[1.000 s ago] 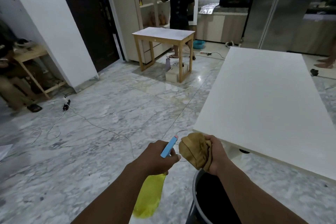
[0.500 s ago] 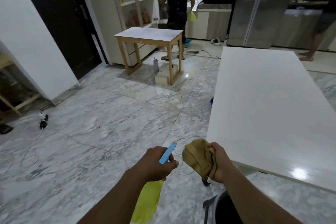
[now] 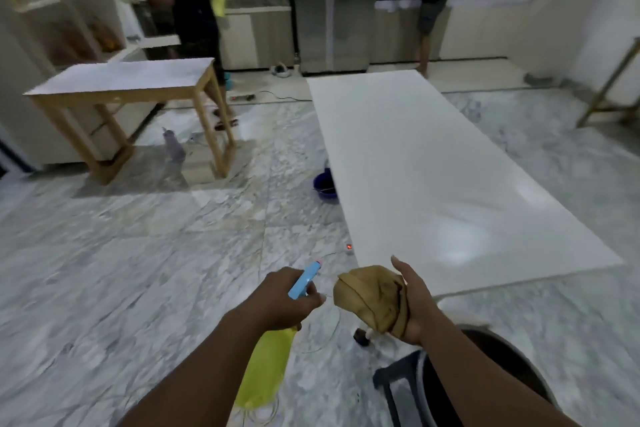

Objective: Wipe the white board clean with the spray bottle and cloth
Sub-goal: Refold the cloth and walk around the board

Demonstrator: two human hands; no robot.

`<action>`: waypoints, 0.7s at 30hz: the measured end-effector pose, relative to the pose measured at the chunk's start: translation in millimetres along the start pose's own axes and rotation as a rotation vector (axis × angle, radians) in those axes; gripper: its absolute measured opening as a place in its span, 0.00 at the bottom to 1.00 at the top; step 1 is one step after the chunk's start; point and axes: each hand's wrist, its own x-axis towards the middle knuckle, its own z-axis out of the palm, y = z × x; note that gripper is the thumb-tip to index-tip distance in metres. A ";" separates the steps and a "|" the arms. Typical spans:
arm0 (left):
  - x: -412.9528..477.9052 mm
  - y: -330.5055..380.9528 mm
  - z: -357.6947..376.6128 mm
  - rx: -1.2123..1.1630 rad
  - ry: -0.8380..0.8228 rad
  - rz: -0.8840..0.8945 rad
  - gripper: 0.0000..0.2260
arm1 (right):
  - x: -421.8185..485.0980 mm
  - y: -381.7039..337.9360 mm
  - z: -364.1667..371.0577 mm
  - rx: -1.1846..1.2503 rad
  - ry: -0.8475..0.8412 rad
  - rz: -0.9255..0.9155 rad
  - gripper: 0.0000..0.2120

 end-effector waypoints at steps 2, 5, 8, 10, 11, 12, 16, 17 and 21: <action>20.8 6.6 -1.0 0.036 -0.091 0.060 0.11 | -3.4 1.5 -1.6 0.073 0.069 -0.051 0.28; 53.1 31.1 10.1 0.148 -0.255 0.167 0.12 | -9.8 -7.3 -12.4 0.170 0.145 -0.140 0.25; 86.3 62.7 29.9 0.238 -0.365 0.288 0.13 | -14.6 -25.0 -28.7 0.304 0.178 -0.239 0.25; 102.2 82.2 46.2 0.304 -0.393 0.377 0.15 | -19.3 -36.3 -41.5 0.368 0.212 -0.307 0.26; 111.0 91.8 54.6 0.328 -0.408 0.411 0.15 | -18.4 -41.3 -51.4 0.389 0.240 -0.338 0.26; 120.5 100.2 62.6 0.350 -0.420 0.441 0.15 | -15.6 -46.4 -61.0 0.409 0.275 -0.362 0.25; 173.1 131.5 79.6 0.356 -0.456 0.491 0.15 | 12.8 -72.6 -102.2 0.477 0.407 -0.406 0.24; 191.4 139.3 83.0 0.354 -0.480 0.499 0.14 | 24.1 -82.9 -115.8 0.494 0.437 -0.407 0.23; 255.7 172.8 88.7 0.319 -0.541 0.508 0.12 | 52.3 -129.1 -162.7 0.487 0.511 -0.441 0.14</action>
